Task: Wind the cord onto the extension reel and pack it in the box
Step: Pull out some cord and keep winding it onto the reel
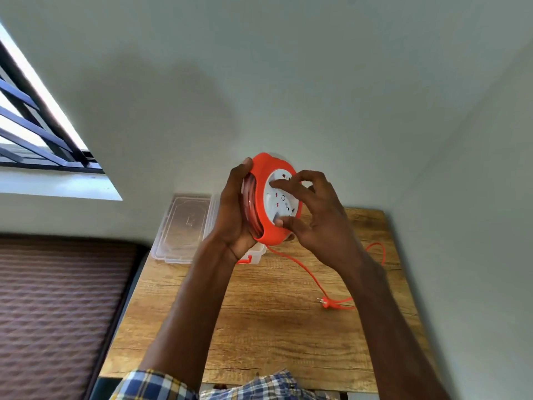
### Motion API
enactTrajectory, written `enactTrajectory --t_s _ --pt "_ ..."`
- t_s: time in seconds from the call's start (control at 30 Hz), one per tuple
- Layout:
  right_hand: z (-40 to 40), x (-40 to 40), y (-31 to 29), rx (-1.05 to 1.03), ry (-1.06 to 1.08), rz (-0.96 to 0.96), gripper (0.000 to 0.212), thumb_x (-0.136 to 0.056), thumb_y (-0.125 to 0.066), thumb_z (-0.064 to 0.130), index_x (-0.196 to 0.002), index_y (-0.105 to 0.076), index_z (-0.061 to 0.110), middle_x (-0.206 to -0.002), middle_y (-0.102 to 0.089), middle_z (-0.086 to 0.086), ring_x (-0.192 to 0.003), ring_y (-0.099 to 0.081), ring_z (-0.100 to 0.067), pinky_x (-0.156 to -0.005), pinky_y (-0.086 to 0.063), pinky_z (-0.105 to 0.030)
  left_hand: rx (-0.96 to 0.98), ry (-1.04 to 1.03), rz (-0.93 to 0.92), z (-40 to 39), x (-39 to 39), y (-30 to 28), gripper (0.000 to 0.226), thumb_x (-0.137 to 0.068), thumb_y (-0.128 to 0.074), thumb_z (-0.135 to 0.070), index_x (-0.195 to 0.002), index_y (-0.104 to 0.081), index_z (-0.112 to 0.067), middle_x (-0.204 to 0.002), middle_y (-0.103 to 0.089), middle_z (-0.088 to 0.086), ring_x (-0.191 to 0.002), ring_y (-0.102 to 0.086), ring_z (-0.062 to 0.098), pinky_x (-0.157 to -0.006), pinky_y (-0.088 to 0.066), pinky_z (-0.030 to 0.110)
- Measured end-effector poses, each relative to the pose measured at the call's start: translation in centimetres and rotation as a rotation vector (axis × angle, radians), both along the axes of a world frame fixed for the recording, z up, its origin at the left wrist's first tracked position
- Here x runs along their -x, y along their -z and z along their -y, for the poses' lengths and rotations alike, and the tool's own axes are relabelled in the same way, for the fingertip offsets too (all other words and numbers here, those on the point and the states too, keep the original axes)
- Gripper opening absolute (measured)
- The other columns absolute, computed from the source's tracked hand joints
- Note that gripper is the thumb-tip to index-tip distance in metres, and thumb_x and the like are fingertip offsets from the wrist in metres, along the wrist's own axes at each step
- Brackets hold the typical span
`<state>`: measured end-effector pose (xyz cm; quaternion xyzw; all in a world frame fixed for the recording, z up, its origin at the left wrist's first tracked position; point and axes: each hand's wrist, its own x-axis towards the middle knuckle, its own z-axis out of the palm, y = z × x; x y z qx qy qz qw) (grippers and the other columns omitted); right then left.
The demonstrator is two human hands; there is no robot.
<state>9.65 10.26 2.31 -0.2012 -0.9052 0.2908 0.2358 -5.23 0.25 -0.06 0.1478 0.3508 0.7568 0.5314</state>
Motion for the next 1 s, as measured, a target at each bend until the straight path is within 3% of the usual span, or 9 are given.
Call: enactTrajectory --t_s 0.17,0.3,0.4,0.5,0.63,0.73,0.9,0.93,1.0 --pt "-0.4 -0.6 0.5 -0.078 0.083 -0.002 0.062 -0.084 -0.081 0.037 -0.141 -0.058 0.042 -0.147 -0.043 0.003 -0.131 -0.047 -0.020 -0.098 -0.055 -0.040 0.022 0.006 -0.019 -0.8 -0.7 -0.1 0.065 -0.096 -0.055 -0.066 -0.137 -0.070 -0.018 -0.134 -0.070 0.017 -0.119 -0.070 0.036 -0.095 -0.058 0.051" --pt "-0.6 -0.8 1.2 -0.142 0.235 -0.055 0.065 -0.074 -0.083 0.038 -0.134 -0.060 0.046 -0.126 -0.053 0.006 -0.114 -0.058 -0.019 -0.084 -0.060 -0.040 0.052 0.031 -0.057 -1.6 -1.8 -0.7 0.058 -0.098 -0.054 -0.065 -0.128 -0.076 -0.020 -0.129 -0.073 0.017 -0.114 -0.073 0.034 -0.091 -0.060 0.049" --pt "-0.9 -1.0 1.6 -0.143 0.275 -0.091 0.064 -0.076 -0.079 0.041 -0.137 -0.058 0.047 -0.109 -0.056 0.011 -0.099 -0.062 -0.013 -0.074 -0.058 -0.028 0.074 0.004 -0.067 -1.9 -2.3 -1.1 0.060 -0.098 -0.054 -0.065 -0.132 -0.074 -0.019 -0.133 -0.072 0.019 -0.117 -0.072 0.036 -0.091 -0.061 0.049" --pt "-0.8 -1.2 1.8 -0.116 0.301 -0.112 0.066 -0.078 -0.077 0.045 -0.140 -0.054 0.050 -0.099 -0.055 0.015 -0.088 -0.058 -0.006 -0.065 -0.044 -0.012 0.073 -0.002 -0.092 -2.3 -2.6 -1.5 0.060 -0.098 -0.053 -0.064 -0.134 -0.072 -0.020 -0.134 -0.071 0.018 -0.119 -0.072 0.036 -0.091 -0.061 0.049" --pt "-1.0 -1.2 1.6 0.057 0.353 -0.179 0.066 -0.069 -0.079 0.046 -0.133 -0.062 0.049 -0.100 -0.070 0.015 -0.084 -0.065 -0.001 -0.065 -0.048 -0.013 0.095 0.015 -0.145 -2.8 -2.8 -1.7 0.054 -0.099 -0.051 -0.063 -0.127 -0.076 -0.024 -0.132 -0.073 0.016 -0.116 -0.073 0.034 -0.088 -0.062 0.047" --pt "-1.4 -0.9 1.5 0.204 0.378 -0.200 0.072 -0.064 -0.087 0.044 -0.130 -0.062 0.053 -0.088 -0.071 0.021 -0.078 -0.066 0.005 -0.062 -0.045 -0.010 0.115 0.027 -0.162 -3.2 -2.8 -1.3 0.059 -0.098 -0.051 -0.065 -0.135 -0.071 -0.023 -0.134 -0.072 0.016 -0.120 -0.071 0.036 -0.091 -0.061 0.049" --pt "-2.2 -0.7 1.1 0.256 0.366 -0.176 0.069 -0.056 -0.082 0.054 -0.124 -0.068 0.048 -0.077 -0.070 0.017 -0.072 -0.067 0.002 -0.061 -0.052 -0.016 0.102 0.017 -0.130 -3.5 -2.9 -1.0 0.058 -0.096 -0.053 -0.067 -0.127 -0.077 -0.024 -0.129 -0.074 0.016 -0.112 -0.075 0.033 -0.087 -0.062 0.047" --pt "-2.3 -0.6 1.0 0.330 0.378 -0.191 0.067 -0.056 -0.082 0.055 -0.121 -0.071 0.044 -0.080 -0.072 0.016 -0.071 -0.069 0.001 -0.060 -0.055 -0.018 0.086 0.016 -0.127 -3.7 -3.0 -0.9 0.059 -0.096 -0.053 -0.066 -0.128 -0.076 -0.023 -0.128 -0.074 0.017 -0.112 -0.074 0.033 -0.088 -0.061 0.049" --pt "-2.4 0.0 0.6 0.678 0.422 -0.294 0.054 -0.060 -0.085 0.049 -0.109 -0.074 0.030 -0.082 -0.074 0.010 -0.064 -0.069 -0.005 -0.047 -0.052 -0.023 0.065 0.012 -0.166 -4.1 -3.4 -1.0 0.059 -0.096 -0.054 -0.064 -0.128 -0.076 -0.020 -0.127 -0.074 0.019 -0.111 -0.073 0.035 -0.095 -0.059 0.053"
